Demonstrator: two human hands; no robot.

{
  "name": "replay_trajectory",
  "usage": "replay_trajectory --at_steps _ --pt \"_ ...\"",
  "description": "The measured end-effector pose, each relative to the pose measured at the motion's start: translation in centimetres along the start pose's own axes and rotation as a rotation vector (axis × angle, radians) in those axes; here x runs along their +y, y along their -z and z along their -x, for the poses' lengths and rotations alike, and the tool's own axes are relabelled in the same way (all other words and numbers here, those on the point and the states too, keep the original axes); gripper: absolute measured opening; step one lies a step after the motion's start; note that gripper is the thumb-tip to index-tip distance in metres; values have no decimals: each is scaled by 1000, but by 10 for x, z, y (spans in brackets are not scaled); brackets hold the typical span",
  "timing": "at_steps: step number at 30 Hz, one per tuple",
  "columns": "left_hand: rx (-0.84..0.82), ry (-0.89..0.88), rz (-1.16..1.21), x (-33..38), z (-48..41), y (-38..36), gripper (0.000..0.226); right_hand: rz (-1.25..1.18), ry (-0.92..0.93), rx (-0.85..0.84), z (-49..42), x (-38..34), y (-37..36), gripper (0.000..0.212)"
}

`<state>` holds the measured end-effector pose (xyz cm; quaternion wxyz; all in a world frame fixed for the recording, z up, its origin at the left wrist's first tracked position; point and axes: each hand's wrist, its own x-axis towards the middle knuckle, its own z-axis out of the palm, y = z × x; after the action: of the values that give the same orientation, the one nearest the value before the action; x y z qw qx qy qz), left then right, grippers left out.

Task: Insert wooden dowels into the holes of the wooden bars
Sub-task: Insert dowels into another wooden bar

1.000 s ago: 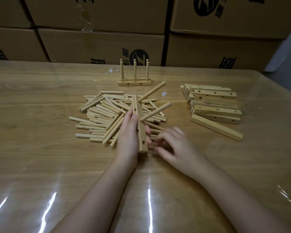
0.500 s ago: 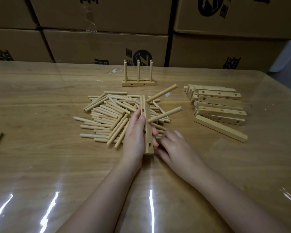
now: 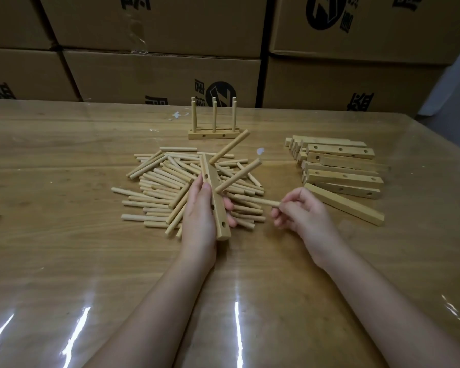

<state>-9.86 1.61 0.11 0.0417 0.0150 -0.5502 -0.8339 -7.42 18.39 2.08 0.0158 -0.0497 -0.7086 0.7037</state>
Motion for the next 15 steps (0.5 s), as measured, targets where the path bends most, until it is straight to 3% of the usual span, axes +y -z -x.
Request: replay_trajectory --at_steps 3,8,15 --pt "18 11 37 -1 -2 1 35 -103 -20 -26 1 -3 2 22" --pt "-24 26 51 -2 -2 1 33 -71 -13 -107 4 -6 2 40" --pt "-24 55 63 -2 -1 1 34 136 74 -230 10 -7 -3 28"
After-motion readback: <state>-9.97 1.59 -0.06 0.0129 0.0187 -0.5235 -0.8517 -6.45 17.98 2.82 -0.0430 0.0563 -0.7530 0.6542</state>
